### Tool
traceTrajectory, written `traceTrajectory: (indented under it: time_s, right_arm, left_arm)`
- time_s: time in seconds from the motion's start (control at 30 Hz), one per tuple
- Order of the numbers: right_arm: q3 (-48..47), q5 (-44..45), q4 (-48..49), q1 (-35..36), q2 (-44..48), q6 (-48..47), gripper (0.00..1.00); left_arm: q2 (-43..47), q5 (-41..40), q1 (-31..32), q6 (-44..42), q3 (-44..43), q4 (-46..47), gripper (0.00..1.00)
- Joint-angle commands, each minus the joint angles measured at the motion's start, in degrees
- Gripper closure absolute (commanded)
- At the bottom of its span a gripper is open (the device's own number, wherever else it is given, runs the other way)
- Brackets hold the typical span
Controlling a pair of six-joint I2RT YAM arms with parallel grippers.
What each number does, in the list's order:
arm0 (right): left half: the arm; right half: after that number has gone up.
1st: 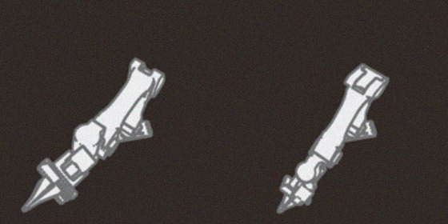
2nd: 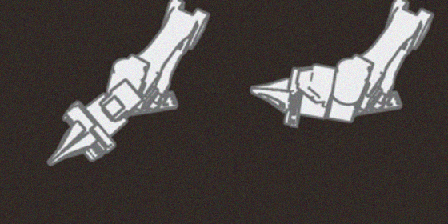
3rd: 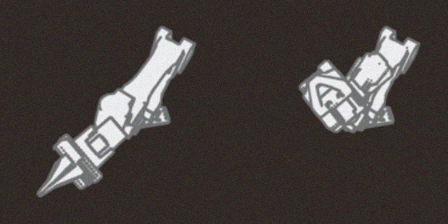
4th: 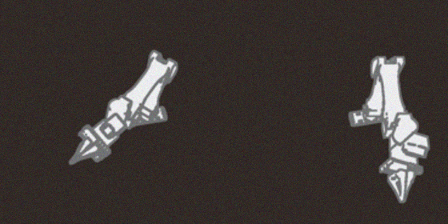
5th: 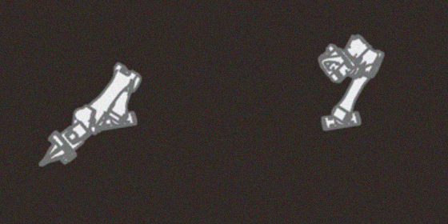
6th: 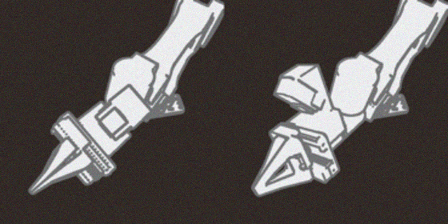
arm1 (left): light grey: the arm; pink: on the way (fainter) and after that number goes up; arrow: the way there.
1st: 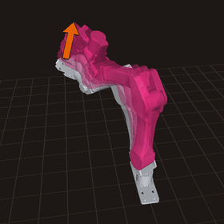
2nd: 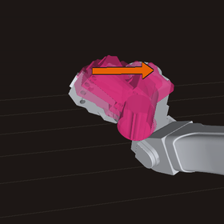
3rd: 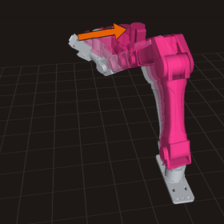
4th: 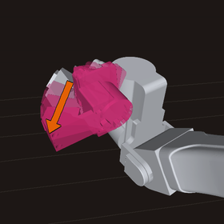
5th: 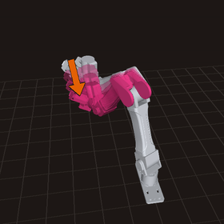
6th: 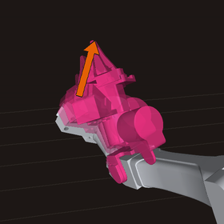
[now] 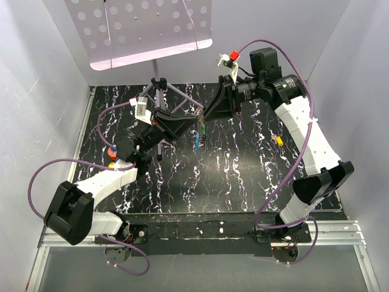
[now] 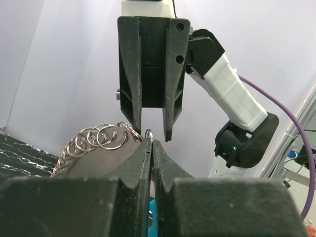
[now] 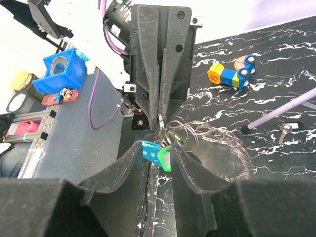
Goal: Put the keys on the keyring
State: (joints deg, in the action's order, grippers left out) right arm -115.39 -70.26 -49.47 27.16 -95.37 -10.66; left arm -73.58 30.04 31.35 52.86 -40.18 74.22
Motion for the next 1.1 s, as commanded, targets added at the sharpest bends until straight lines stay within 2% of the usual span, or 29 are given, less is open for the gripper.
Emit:
traceTrajectory:
  time_s: [0.0, 0.4, 0.67, 0.7, 0.73, 0.77, 0.93, 1.07]
  right_arm:
    - [-1.59, 0.03, 1.22, -0.7, 1.24, 0.72, 0.63]
    - [0.08, 1.7, 3.59, 1.67, 0.45, 3.98, 0.64]
    - [1.57, 2.85, 3.51, 2.81, 0.8, 3.98, 0.78]
    - [1.66, 2.76, 3.42, 2.81, 0.72, 3.98, 0.85]
    - [1.66, 2.76, 3.42, 2.9, 0.71, 3.89, 0.95]
    - [1.58, 2.67, 3.51, 2.9, 0.89, 3.89, 0.99]
    - [0.61, 2.84, 0.44, 2.9, 1.07, 0.82, 0.99]
    - [-0.27, 3.64, -9.47, 2.64, 1.07, -10.75, 0.99]
  left_arm:
    - [1.51, 0.63, 0.2, -0.39, -2.18, 14.03, 1.0]
    - [1.42, 0.9, 0.2, -0.39, -2.44, 13.85, 1.0]
    - [1.77, 0.28, 0.2, -0.83, -1.74, 13.94, 1.0]
    - [1.86, 0.28, 0.2, -0.83, -1.65, 13.85, 1.0]
    - [2.04, 0.19, 0.2, -0.83, -1.56, 13.68, 1.0]
    - [2.13, 0.19, 0.2, -0.92, -1.48, 13.68, 1.0]
    - [3.35, 0.72, 0.11, -0.74, -0.86, 9.65, 1.0]
    - [7.82, 3.43, -2.43, 1.62, 0.46, -1.05, 0.58]
